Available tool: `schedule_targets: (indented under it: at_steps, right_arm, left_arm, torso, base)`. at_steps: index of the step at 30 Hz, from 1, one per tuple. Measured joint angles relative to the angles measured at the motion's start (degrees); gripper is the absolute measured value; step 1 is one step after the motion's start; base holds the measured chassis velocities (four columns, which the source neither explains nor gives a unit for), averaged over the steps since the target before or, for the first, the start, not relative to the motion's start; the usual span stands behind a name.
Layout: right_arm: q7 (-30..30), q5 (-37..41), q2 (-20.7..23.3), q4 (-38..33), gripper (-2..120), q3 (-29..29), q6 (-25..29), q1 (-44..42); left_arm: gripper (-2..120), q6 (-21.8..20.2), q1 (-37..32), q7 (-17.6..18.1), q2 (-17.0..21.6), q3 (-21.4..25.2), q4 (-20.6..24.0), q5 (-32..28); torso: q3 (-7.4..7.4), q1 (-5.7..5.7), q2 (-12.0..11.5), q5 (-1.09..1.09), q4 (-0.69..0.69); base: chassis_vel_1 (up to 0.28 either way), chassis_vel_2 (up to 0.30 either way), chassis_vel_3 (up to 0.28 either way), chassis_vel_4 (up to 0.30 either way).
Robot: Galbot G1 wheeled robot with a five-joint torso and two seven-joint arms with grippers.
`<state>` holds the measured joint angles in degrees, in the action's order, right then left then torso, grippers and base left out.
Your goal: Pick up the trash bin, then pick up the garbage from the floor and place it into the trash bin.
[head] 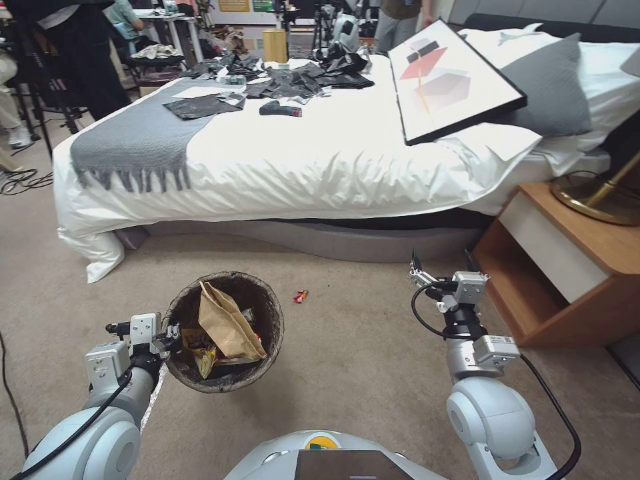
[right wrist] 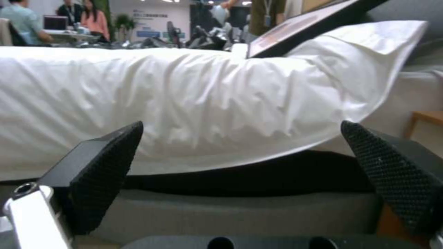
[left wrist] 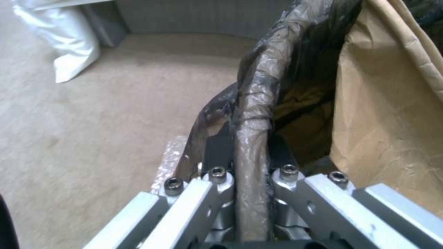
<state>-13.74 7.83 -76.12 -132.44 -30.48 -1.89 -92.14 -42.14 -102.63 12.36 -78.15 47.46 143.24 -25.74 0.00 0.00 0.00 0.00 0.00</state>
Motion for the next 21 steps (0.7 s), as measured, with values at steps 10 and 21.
schedule_targets:
  at_steps: [10, 21]
  right_arm:
    - [0.0, 0.2, 0.0, 0.4, 100, 0.0, 0.0, 0.3]
    - [-0.7, 0.9, 0.0, 0.6, 100, -0.4, -1.1, 0.3]
  left_arm:
    - [3, 0.0, 0.1, 0.0, 0.0, 0.0, 0.0, 0.1]
    - [3, 0.0, 0.3, 0.0, 0.0, 0.0, 0.0, 0.3]
  torso:
    - [0.0, 0.0, 0.0, 0.0, 0.01]
    - [0.0, 0.0, 0.0, -0.01, -0.02]
  base:
    - [0.083, 0.084, 0.081, 0.085]
    - [0.03, 0.03, 0.028, 0.02]
